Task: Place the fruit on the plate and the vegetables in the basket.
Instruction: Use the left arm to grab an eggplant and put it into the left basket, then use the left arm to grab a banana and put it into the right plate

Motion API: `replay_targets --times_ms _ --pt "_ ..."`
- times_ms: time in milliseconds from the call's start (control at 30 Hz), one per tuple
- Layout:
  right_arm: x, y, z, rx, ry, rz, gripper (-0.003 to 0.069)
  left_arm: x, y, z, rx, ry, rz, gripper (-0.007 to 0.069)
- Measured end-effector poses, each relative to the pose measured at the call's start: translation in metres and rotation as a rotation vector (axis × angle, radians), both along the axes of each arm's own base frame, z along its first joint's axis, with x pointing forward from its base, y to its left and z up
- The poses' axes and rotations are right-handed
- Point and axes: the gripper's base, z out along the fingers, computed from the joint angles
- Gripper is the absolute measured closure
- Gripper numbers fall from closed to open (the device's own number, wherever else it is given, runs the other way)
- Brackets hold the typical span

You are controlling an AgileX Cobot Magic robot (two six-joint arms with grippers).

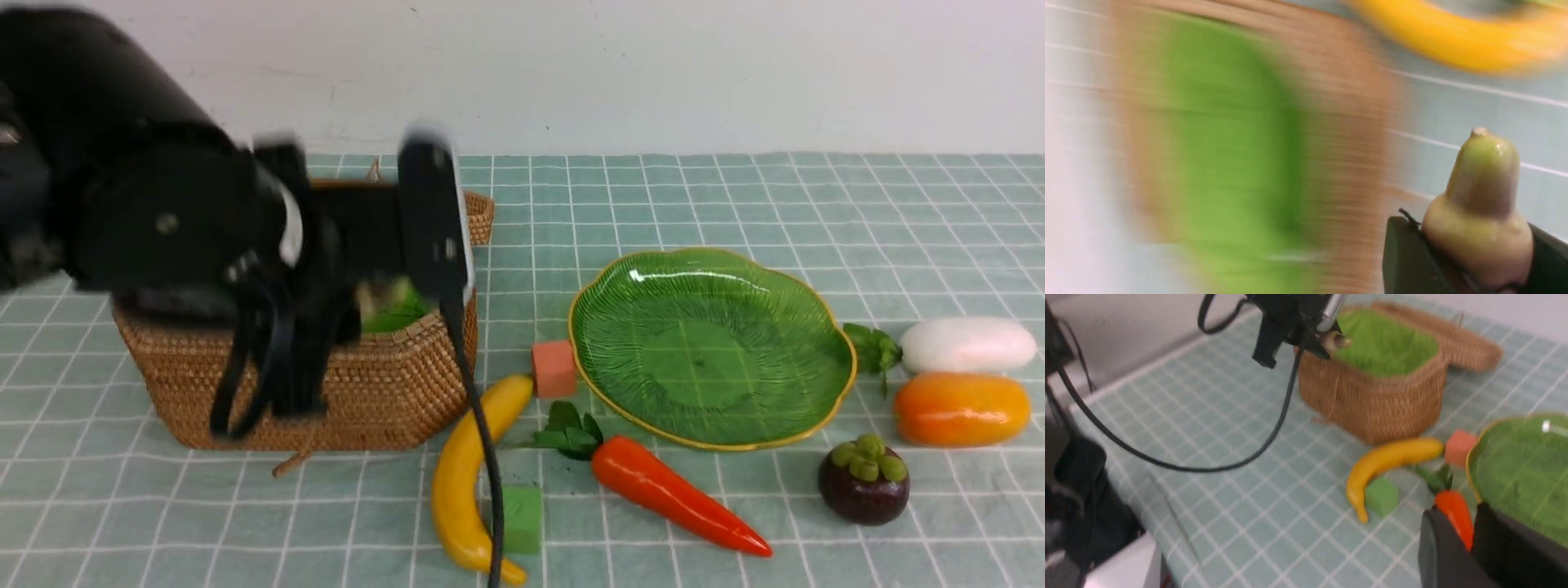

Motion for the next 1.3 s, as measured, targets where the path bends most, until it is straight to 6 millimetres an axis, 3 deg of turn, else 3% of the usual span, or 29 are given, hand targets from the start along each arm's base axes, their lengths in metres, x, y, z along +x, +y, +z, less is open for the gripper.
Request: replay_targets --times_ms 100,267,367,467,567,600,633,700,767,833,867,933,1033,1067,1100,1133,1200,1300 --pt "0.003 0.0 0.01 0.079 -0.075 -0.023 0.0522 0.023 -0.001 0.004 -0.049 -0.092 0.013 0.0366" --pt "0.004 0.0 0.016 0.131 -0.113 -0.033 0.052 0.062 0.008 -0.038 -0.02 0.0 0.122 0.0366" --pt "0.004 0.0 0.016 0.132 -0.113 -0.033 0.052 0.074 0.012 -0.053 -0.008 0.024 0.143 0.0366" --pt "0.004 0.0 0.016 0.132 -0.111 -0.033 0.052 0.075 0.011 -0.052 -0.021 0.007 0.132 0.0347" --pt "0.004 0.0 0.016 0.132 -0.111 -0.033 0.052 0.075 0.009 -0.048 -0.065 -0.014 0.14 0.0193" --pt "0.004 0.0 0.016 0.132 -0.112 -0.034 0.052 0.075 0.009 -0.048 -0.068 -0.013 0.142 0.0193" --pt "0.004 -0.001 0.016 0.124 -0.113 -0.035 0.052 0.074 0.01 -0.047 -0.097 -0.012 0.17 0.0102" --pt "0.001 -0.003 0.018 0.101 -0.101 -0.036 0.0519 0.072 0.011 -0.044 -0.153 -0.004 0.225 0.0027" --pt "-0.005 -0.008 0.025 0.093 -0.082 -0.036 0.0518 0.067 0.014 -0.042 -0.234 0.039 0.322 -0.0026" --pt "-0.009 -0.011 0.027 0.08 -0.06 -0.038 0.0517 0.063 0.014 -0.041 -0.291 0.073 0.386 -0.0034" --pt "-0.014 -0.016 0.033 0.069 -0.04 -0.043 0.0516 0.054 0.013 -0.039 -0.398 0.141 0.499 -0.0032" --pt "-0.022 -0.023 0.035 0.026 0.016 -0.053 0.0514 0.032 0.002 -0.037 -0.552 0.303 0.665 0.0019" --pt "-0.025 -0.027 0.032 -0.013 0.073 -0.063 0.0511 0.008 -0.014 -0.039 -0.623 0.487 0.776 0.0128" --pt "-0.027 -0.028 0.028 -0.042 0.12 -0.068 0.0511 -0.009 -0.028 -0.045 -0.624 0.619 0.833 0.0249" --pt "-0.027 -0.028 0.027 -0.051 0.129 -0.067 0.0511 -0.011 -0.03 -0.046 -0.629 0.642 0.844 0.0249" --pt "-0.028 -0.029 0.024 -0.069 0.152 -0.067 0.051 -0.019 -0.039 -0.053 -0.612 0.703 0.858 0.0344" --pt "-0.028 -0.029 0.019 -0.099 0.185 -0.065 0.0508 -0.026 -0.05 -0.071 -0.57 0.763 0.873 0.044" --pt "-0.024 -0.025 0.008 -0.131 0.225 -0.066 0.0508 -0.02 -0.061 -0.105 -0.487 0.796 0.911 0.0473"
